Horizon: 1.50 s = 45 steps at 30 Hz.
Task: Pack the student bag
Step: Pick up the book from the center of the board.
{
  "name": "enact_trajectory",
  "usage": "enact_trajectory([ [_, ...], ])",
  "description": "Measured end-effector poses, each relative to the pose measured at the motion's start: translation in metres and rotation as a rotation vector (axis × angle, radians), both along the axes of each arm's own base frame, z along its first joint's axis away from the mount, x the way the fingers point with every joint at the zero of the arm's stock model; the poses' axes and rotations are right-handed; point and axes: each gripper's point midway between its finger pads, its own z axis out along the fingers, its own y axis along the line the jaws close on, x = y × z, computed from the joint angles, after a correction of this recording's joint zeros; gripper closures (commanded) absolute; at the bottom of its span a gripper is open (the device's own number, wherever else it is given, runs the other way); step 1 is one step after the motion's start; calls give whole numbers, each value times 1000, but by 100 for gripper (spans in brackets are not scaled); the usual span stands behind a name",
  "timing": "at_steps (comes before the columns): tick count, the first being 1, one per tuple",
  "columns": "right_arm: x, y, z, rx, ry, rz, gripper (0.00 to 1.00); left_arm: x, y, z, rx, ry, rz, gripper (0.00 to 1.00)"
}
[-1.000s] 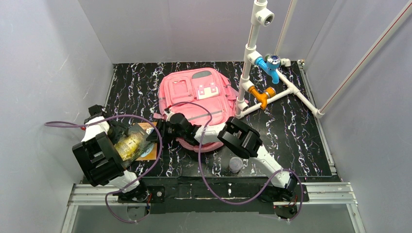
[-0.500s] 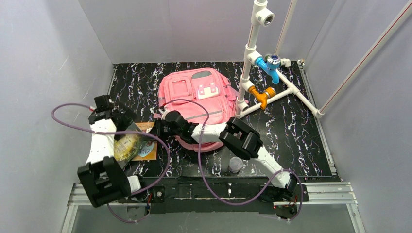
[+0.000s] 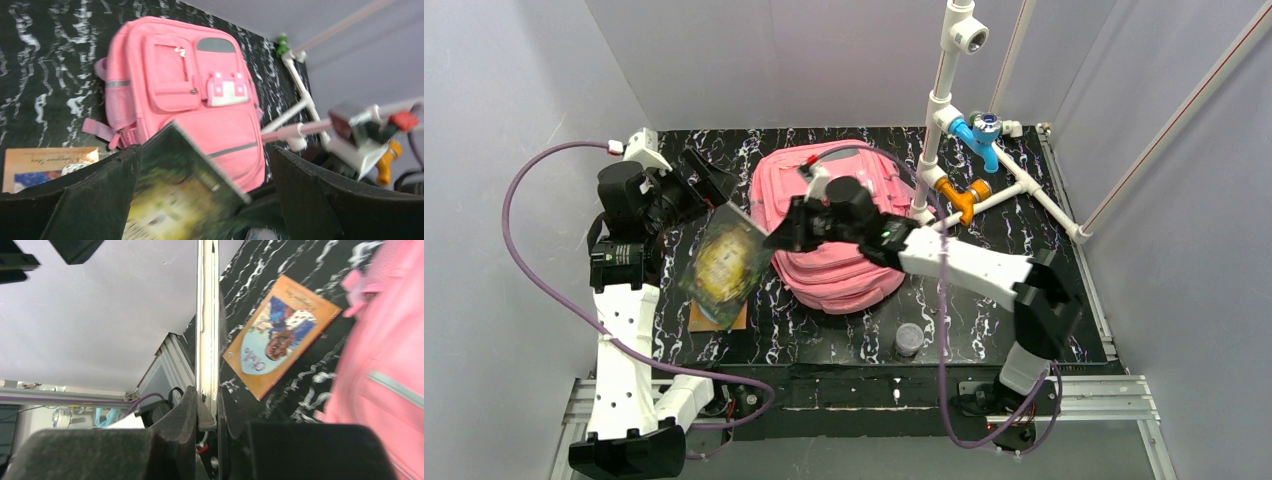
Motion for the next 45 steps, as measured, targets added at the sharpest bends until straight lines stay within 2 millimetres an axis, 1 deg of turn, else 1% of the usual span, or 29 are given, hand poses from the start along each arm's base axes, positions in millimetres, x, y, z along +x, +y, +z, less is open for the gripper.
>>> enact_trajectory([
  [2, 15, -34, 9, -9, -11, -28, 99, -1, -11, 1, 0, -23, -78, 2],
  [3, 24, -50, 11, -17, -14, -46, 99, -2, -17, -1, -5, -29, -120, 2],
  [6, 45, -93, 7, -54, -13, -93, 99, -5, -38, -16, -48, -16, -263, 2],
  [7, 49, -105, 4, -68, -10, -100, 99, -6, -45, -22, -72, -7, -312, 2],
  [9, 47, -122, -1, -88, 5, -91, 99, -6, -58, -37, -129, 24, -396, 2],
  [11, 38, -132, -3, -96, 27, -62, 99, -7, -67, -49, -184, 58, -455, 2],
  [13, 26, -142, 0, -91, 54, -31, 99, -8, -76, -59, -234, 83, -504, 2],
  [18, 0, -162, 23, -26, 75, 28, 99, -19, -97, -68, -299, 99, -611, 2],
  [20, -8, -167, 34, 8, 71, 46, 99, -28, -109, -71, -313, 107, -671, 2],
  [23, -16, -169, 44, 44, 75, 76, 99, -43, -126, -71, -337, 115, -766, 2],
  [26, -22, -168, 50, 71, 92, 108, 99, -62, -145, -70, -357, 116, -883, 2],
  [29, -28, -167, 55, 96, 105, 147, 99, -83, -158, -72, -373, 124, -976, 2],
  [31, -32, -167, 59, 112, 109, 172, 99, -95, -166, -70, -387, 132, -1031, 10],
  [32, -34, -167, 61, 120, 110, 186, 99, -101, -168, -67, -393, 132, -1054, 17],
  [34, -38, -168, 63, 128, 114, 213, 99, -109, -170, -60, -407, 125, -1087, 29],
  [37, -45, -168, 66, 139, 115, 252, 99, -121, -171, -50, -426, 119, -1117, 44],
  [38, -47, -169, 67, 141, 116, 263, 99, -124, -170, -46, -430, 114, -1125, 54],
  [39, -49, -169, 68, 143, 115, 276, 99, -128, -170, -42, -433, 108, -1131, 66],
  [41, -52, -170, 68, 146, 113, 295, 99, -136, -169, -36, -437, 93, -1137, 96],
  [42, -54, -170, 70, 151, 110, 308, 99, -140, -168, -33, -442, 93, -1138, 100],
  [44, -56, -170, 72, 155, 98, 327, 99, -148, -167, -27, -454, 87, -1152, 100],
  [45, -57, -170, 73, 158, 97, 333, 95, -151, -167, -24, -458, 85, -1154, 100],
])
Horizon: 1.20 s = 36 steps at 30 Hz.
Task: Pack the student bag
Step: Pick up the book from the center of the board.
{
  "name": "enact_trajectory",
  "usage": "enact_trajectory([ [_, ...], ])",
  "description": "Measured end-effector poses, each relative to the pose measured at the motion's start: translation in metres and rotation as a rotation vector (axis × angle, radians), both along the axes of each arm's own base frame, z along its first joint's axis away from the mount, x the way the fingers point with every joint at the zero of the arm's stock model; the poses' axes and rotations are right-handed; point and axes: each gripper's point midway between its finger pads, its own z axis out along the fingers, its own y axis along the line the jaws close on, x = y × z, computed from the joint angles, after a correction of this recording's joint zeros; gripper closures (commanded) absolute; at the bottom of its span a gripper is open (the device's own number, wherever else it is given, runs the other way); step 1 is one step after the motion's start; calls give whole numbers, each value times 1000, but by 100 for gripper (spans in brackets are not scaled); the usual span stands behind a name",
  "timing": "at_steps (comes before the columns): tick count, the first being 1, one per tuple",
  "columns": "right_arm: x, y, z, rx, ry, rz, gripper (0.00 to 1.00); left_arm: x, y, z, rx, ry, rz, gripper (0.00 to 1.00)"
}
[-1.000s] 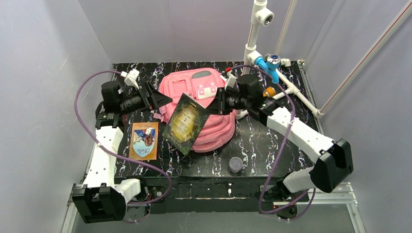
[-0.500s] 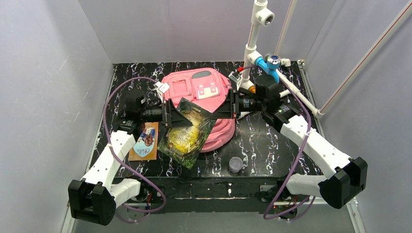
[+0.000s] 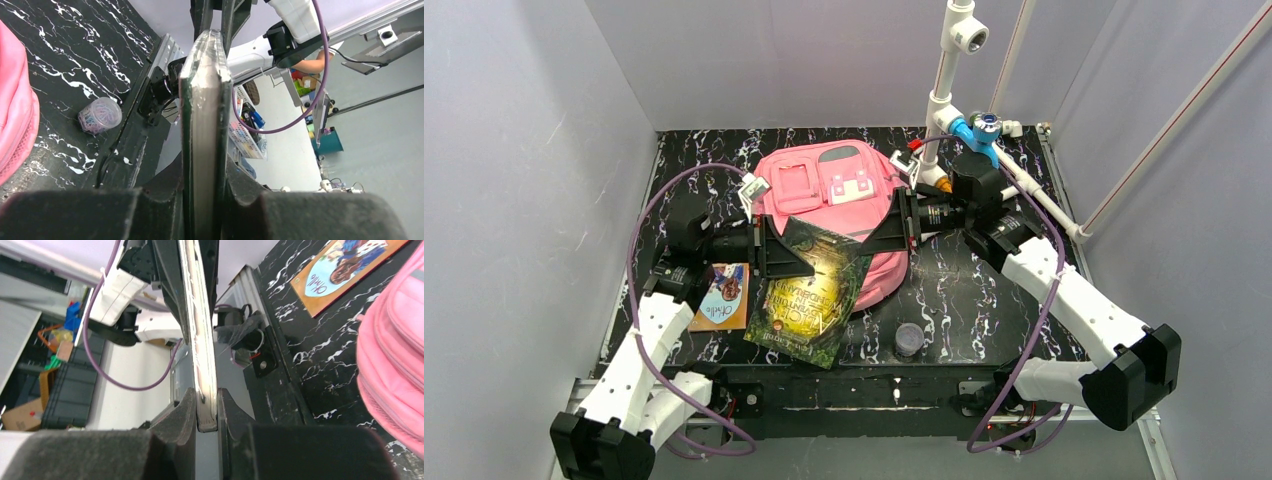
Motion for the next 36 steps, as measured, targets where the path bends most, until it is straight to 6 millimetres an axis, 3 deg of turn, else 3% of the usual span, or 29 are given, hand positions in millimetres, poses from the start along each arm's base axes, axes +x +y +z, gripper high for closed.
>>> enact_trajectory([
  [2, -1, 0, 3, 7, -7, 2, 60, -2, 0, 3, -4, 11, 11, 100],
  [6, 7, 0, 6, 1, 7, -69, 27, 3, 0, 3, 3, 47, 68, 100],
  [11, 11, -4, 1, 22, 10, -258, 9, 29, 1, 3, 17, 151, 255, 100],
  [17, -23, 8, -2, 101, 32, -338, 5, 58, 22, 27, -60, 146, 586, 100],
  [22, -55, 42, -38, 102, 146, -303, 11, 67, 39, 55, -165, 107, 738, 100],
  [26, -78, 60, -58, 98, 199, -290, 12, 78, 43, 48, -203, 144, 785, 100],
  [29, -79, 60, -49, 165, 194, -340, 11, 90, 44, 29, -227, 218, 822, 100],
  [32, -69, 55, -25, 274, 179, -412, 12, 98, 44, 13, -250, 303, 837, 100],
  [36, -58, 54, -10, 342, 177, -472, 18, 102, 45, 14, -299, 351, 848, 100],
])
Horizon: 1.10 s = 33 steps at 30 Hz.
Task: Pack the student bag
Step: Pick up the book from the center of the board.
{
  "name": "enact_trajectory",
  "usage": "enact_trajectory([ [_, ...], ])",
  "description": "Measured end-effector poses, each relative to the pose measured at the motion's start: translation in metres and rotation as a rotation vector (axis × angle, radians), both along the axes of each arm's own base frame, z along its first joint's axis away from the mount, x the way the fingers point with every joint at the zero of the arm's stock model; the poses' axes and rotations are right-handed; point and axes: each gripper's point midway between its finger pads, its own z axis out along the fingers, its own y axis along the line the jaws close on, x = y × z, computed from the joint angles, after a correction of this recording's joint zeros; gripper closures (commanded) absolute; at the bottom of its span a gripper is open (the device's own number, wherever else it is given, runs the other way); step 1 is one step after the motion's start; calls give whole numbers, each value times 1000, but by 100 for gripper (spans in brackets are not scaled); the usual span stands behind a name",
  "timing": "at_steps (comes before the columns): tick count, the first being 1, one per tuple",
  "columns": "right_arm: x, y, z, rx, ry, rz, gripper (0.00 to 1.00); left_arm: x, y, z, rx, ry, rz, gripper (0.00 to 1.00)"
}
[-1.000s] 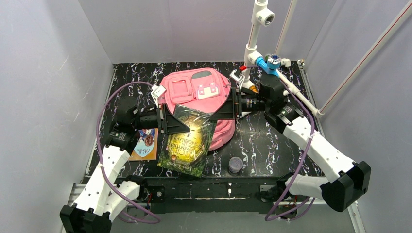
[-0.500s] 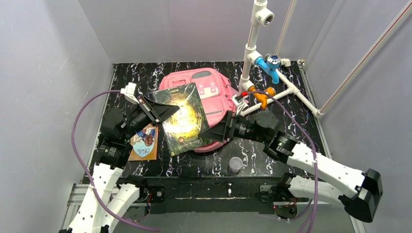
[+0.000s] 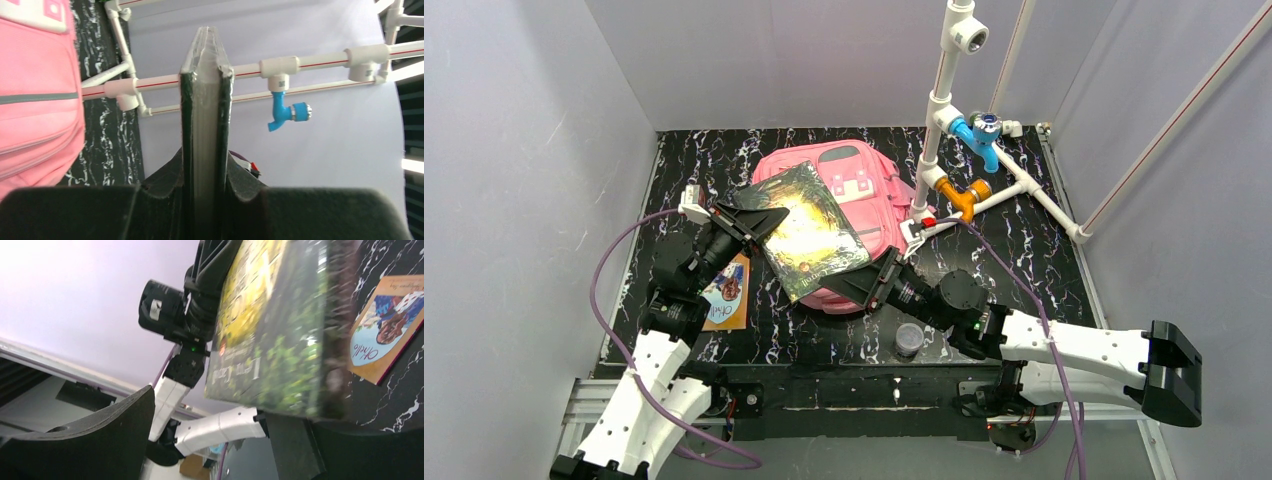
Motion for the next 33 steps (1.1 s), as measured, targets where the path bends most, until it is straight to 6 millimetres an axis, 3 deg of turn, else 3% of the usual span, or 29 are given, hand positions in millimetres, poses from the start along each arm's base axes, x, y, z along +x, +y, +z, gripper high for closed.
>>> enact_trajectory([
  [5, 14, -3, 4, 27, 26, -75, 25, -7, -1, 16, -42, -43, -22, 100],
  [7, 19, -6, 6, 37, 37, -107, 35, -10, -3, 19, -54, -46, -39, 100],
  [8, 21, -8, 8, 44, 41, -118, 41, -11, -4, 20, -57, -45, -48, 100],
  [14, 25, -14, 12, 77, 57, -149, 53, -17, -7, 11, -67, -25, -81, 100],
  [21, 25, -9, 1, 90, 108, -129, 99, -19, -12, 12, -76, -26, -123, 98],
  [22, 24, -9, -3, 94, 122, -125, 99, -20, -12, 13, -67, -46, -128, 88],
  [26, 21, -17, -15, 71, 102, -130, 99, -26, -17, 0, -33, -53, -171, 17],
  [28, 21, -26, -27, 5, 87, -150, 99, -31, -20, -10, 4, -47, -202, 3],
  [31, 25, -44, -42, -122, 101, -212, 99, -40, -14, -34, 148, 7, -182, 2],
  [33, 29, -57, -50, -244, 114, -263, 99, -42, 3, -41, 309, 34, -95, 2],
])
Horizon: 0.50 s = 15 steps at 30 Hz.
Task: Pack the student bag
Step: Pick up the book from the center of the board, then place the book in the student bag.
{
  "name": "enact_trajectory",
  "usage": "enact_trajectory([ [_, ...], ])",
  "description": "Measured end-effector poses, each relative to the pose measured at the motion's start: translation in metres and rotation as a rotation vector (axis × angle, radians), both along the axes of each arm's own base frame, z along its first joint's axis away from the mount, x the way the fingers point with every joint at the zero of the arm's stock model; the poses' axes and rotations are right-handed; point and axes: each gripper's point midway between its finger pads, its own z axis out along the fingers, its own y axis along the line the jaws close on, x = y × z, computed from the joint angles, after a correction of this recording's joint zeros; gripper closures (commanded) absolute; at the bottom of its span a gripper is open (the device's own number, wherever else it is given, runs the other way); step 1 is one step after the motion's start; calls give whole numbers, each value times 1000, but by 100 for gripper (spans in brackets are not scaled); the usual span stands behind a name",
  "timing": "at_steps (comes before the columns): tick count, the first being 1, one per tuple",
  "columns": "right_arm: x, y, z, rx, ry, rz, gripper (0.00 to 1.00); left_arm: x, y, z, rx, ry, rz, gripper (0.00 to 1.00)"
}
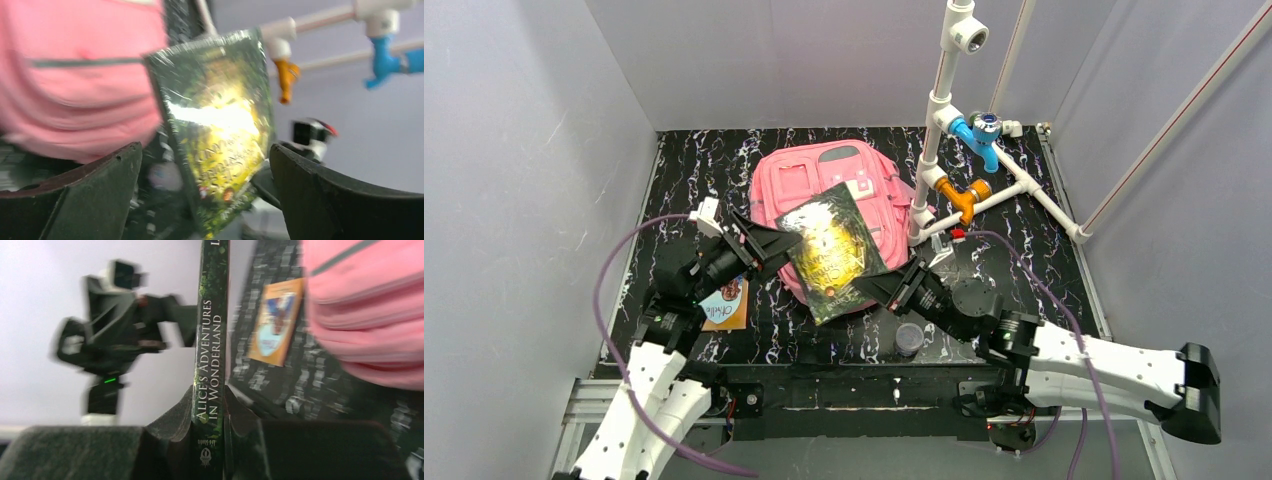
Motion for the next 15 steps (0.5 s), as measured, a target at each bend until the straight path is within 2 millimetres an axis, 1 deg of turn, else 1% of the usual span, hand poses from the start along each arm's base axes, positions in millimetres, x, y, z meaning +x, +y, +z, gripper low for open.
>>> enact_trajectory([
  [1, 1, -6, -2, -45, 3, -13, 99, 0, 10, 3, 70, -18, 45, 2],
  [3, 2, -22, -7, -145, -4, -41, 99, 4, 43, 13, 261, -68, 188, 2],
  [4, 0, -31, -10, -186, -12, -43, 99, 4, 60, 17, 349, -94, 251, 4],
  [5, -2, -39, -13, -226, -19, -41, 99, 4, 74, 21, 430, -115, 295, 9],
  [6, -4, -45, -16, -262, -21, -37, 99, 3, 82, 21, 492, -130, 311, 12],
  [7, -7, -54, -20, -318, -20, -30, 99, 3, 87, 19, 557, -145, 302, 12],
  [8, -9, -60, -23, -356, -16, -25, 99, 4, 88, 14, 613, -159, 268, 13],
  [9, -12, -67, -25, -409, -13, -10, 99, 5, 84, 5, 669, -169, 206, 13],
  [10, -15, -72, -27, -440, -11, 1, 99, 7, 81, -1, 692, -172, 171, 13],
  [13, -28, -84, -25, -509, -13, 64, 99, 11, 63, -34, 758, -200, -2, 14],
  [15, -35, -92, -20, -526, -23, 96, 99, 9, 52, -61, 793, -224, -114, 16],
])
